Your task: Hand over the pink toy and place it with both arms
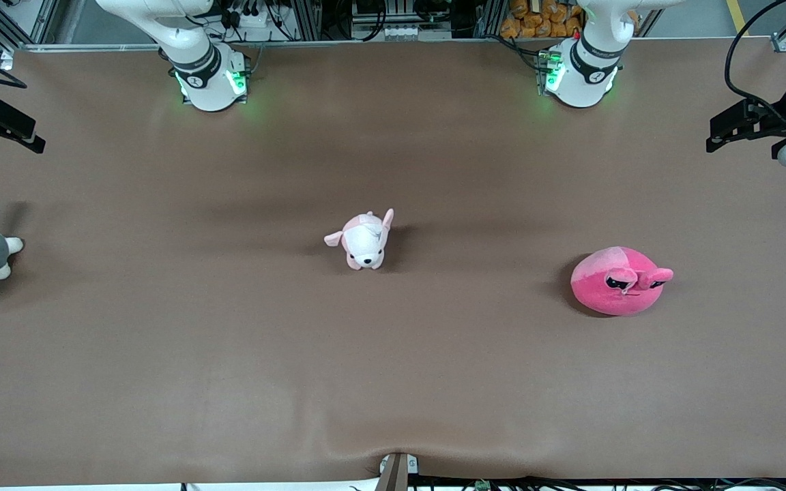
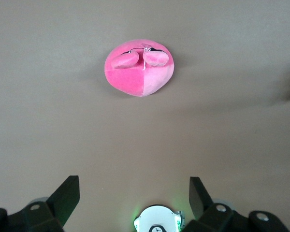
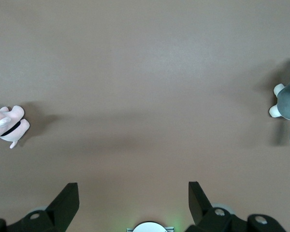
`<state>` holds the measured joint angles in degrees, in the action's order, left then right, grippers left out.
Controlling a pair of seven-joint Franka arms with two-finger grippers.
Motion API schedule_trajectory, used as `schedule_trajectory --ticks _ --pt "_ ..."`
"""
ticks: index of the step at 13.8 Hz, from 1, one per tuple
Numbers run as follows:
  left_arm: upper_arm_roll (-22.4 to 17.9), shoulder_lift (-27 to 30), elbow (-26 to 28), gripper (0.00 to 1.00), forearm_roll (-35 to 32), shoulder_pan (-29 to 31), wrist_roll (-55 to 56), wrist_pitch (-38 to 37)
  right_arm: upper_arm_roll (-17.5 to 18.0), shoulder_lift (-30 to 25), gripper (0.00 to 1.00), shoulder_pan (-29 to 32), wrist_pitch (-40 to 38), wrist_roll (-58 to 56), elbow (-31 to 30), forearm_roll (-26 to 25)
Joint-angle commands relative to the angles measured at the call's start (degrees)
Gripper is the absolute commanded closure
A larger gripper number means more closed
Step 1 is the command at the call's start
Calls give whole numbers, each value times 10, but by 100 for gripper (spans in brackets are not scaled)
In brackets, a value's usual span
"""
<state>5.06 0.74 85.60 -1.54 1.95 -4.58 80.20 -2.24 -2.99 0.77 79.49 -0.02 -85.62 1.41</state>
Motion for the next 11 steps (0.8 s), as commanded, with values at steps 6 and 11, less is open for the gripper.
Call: schedule_trajectory --ticks 6,11 --pt "7 -11 -3 0 -10 2 5 -3 4 7 0 7 -9 -8 13 3" --pt "3 -81 -10 0 9 -4 204 14 4 8 0 9 -9 -8 13 3"
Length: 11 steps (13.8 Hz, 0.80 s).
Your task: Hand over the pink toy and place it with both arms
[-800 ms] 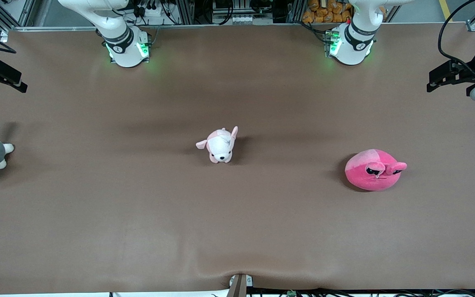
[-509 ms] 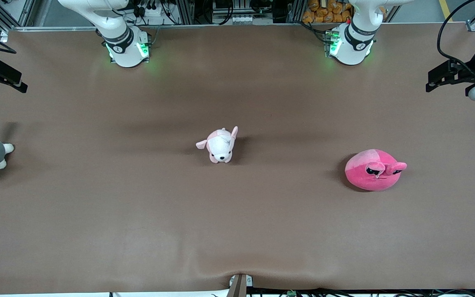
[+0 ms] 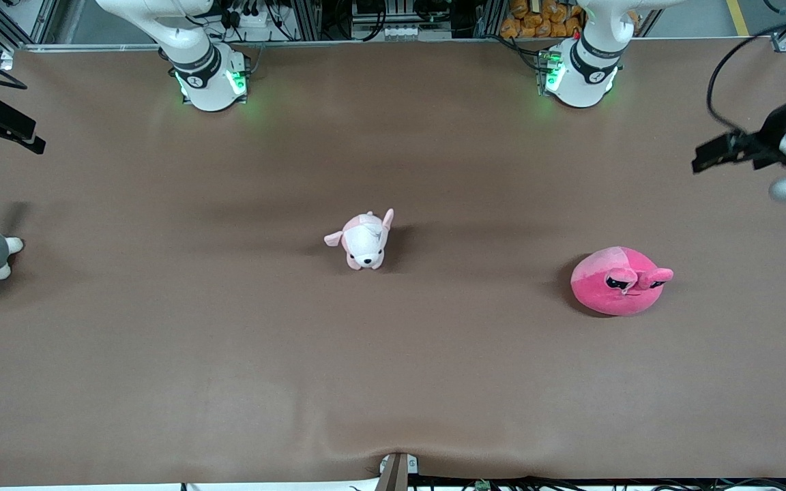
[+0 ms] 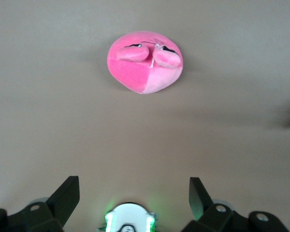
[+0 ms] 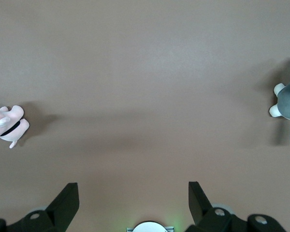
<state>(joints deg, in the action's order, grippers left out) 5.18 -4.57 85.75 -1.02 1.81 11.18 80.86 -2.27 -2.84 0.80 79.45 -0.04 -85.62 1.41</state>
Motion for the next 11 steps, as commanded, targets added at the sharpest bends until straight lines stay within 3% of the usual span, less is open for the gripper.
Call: schedule_trajectory --ticks 1,6,11 --pt "3 -39 -12 0 3 -4 52 14 4 6 0 11 -10 -7 13 3" --pt "5 -77 3 0 6 0 160 61 4 9 0 12 -9 -7 13 3" --pt "6 -59 118 0 8 13 313 207 4 10 0 13 -9 -7 13 3"
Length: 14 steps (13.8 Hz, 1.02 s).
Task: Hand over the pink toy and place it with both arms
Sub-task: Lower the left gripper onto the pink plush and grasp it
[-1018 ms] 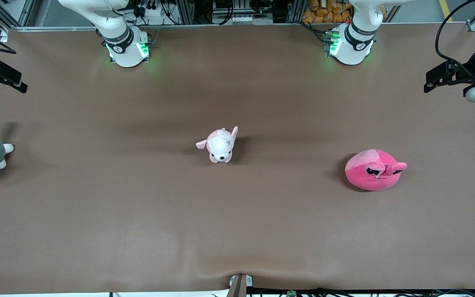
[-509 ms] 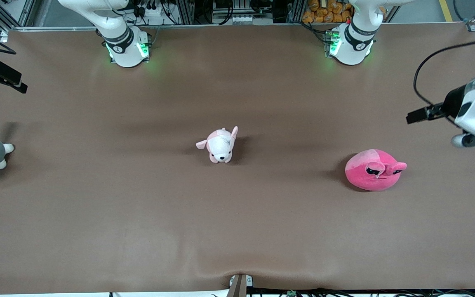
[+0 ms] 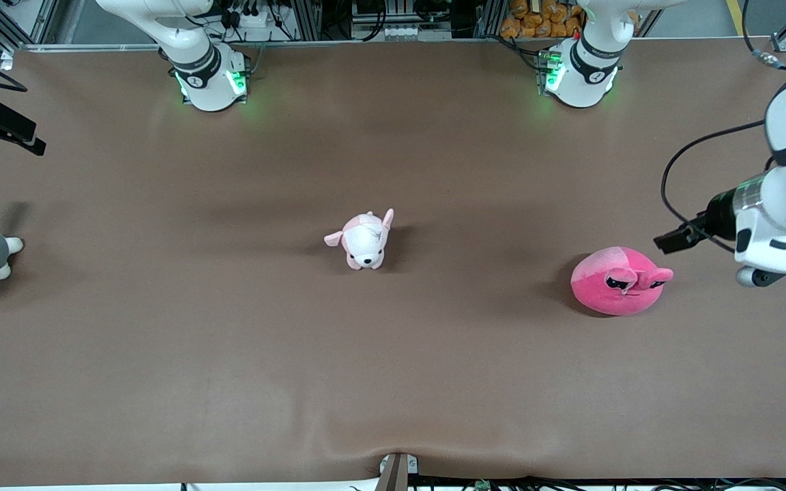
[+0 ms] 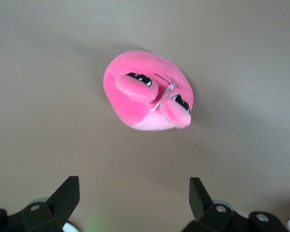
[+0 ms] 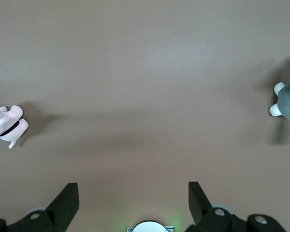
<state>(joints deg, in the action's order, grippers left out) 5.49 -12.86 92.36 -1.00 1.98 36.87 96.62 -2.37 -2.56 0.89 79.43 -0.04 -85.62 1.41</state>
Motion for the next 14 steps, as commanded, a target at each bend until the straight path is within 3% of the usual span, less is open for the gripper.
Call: schedule_trajectory --ticks 1,5,9,14 --pt "3 21 65 0 9 10 106 75 5 7 0 11 -9 -7 13 3" --pt "4 11 133 0 13 9 304 200 5 7 0 16 -9 -7 13 3" --pt "4 -30 148 0 24 19 521 291 5 7 0 16 -14 -7 13 3" --pt "4 -34 181 0 24 53 571 330 5 7 0 17 -14 -7 13 3"
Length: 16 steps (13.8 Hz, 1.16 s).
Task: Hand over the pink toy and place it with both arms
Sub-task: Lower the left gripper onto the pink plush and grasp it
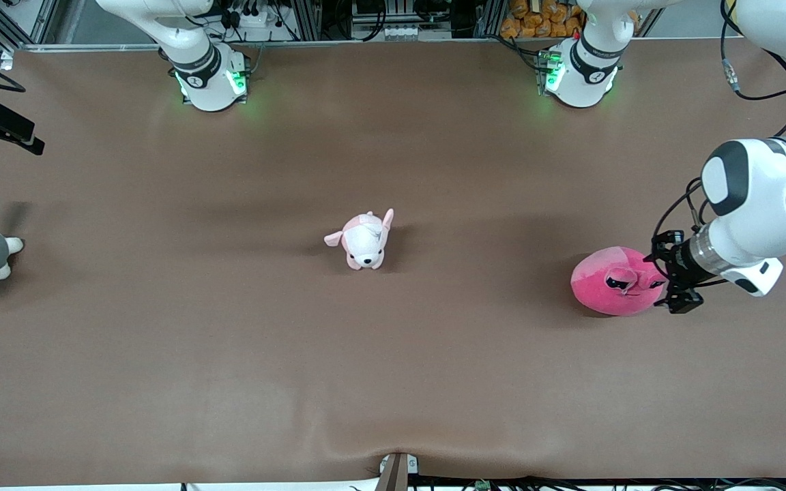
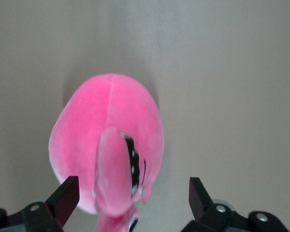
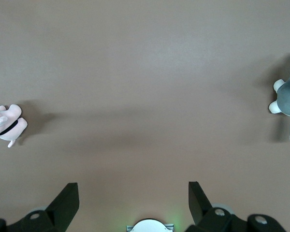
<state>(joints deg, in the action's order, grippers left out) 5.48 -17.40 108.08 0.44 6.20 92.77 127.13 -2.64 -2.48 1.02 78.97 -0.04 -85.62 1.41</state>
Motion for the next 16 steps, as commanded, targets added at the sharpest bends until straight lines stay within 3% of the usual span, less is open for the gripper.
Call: schedule_trajectory --ticks 1,5,6,7,8,11,13,16 --pt "4 11 34 0 11 11 12 36 8 6 0 14 -9 -7 13 3" --pt "3 11 54 0 10 9 11 54 8 6 0 10 -9 -8 13 2" --pt "4 12 54 53 6 10 9 56 8 6 0 8 -9 -8 13 3" --pt "4 12 54 94 7 11 10 56 8 8 0 12 -9 -9 13 0" --pt "4 13 54 100 7 11 10 56 7 12 0 20 -9 -10 13 -1" --pt "4 17 55 100 7 11 12 56 7 75 0 43 -7 -13 14 -6" --pt "4 26 53 100 8 11 14 54 8 125 0 43 -7 -16 17 -39" --pt "10 48 43 100 6 1 11 50 8 126 0 37 -4 -9 16 -43"
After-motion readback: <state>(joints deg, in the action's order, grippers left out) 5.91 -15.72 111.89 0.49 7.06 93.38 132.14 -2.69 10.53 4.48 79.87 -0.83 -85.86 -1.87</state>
